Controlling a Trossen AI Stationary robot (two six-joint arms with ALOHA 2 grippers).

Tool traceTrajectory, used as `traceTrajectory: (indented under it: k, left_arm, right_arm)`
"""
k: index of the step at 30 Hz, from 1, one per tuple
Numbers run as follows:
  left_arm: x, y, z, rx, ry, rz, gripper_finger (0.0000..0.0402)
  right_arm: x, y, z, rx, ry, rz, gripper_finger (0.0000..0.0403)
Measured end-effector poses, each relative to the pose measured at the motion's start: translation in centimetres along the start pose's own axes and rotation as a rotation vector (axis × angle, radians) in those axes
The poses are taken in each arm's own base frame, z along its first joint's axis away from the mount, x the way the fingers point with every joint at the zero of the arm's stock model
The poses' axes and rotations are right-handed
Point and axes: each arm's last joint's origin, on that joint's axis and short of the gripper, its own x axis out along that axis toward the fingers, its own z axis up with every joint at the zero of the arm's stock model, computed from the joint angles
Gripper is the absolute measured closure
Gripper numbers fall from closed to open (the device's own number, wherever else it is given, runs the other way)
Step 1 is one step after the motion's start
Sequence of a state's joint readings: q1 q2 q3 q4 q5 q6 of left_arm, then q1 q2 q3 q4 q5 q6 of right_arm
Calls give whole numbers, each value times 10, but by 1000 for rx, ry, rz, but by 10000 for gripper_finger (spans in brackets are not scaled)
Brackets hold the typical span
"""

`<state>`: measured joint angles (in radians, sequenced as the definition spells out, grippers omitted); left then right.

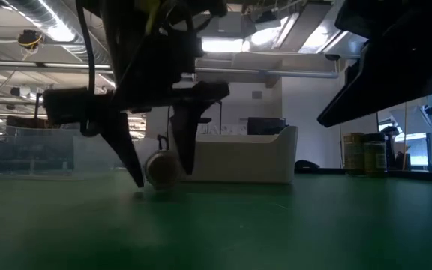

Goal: Sort spices by type
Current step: Put the top left brown seasoning bottle into the bottom white bin

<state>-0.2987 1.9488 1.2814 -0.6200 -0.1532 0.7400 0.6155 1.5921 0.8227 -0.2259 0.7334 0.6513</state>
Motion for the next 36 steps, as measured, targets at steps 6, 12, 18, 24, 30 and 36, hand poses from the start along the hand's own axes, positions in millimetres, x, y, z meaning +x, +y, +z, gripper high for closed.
traceTrajectory:
  k: [6,12,18,24,30,36]
  left_arm:
    - [4,-1,1,75,14,5,188]
    - [4,-1,1,79,27,15,256]
    - [0,0,2,47,38,67,304]
    - [-24,5,9,-34,-16,126,337]
    - [-42,8,8,-102,-60,160,349]
    - [-47,9,8,-296,-87,162,350]
  right_arm:
    - [0,0,0,-1,-10,-12,116]
    - [0,0,0,-2,-11,-15,116]
    - [0,0,0,-3,-10,-15,116]
    - [0,-1,0,-4,-10,-16,116]
    - [0,-1,0,-4,-10,-16,116]
    - [0,-1,0,-4,-10,-16,116]
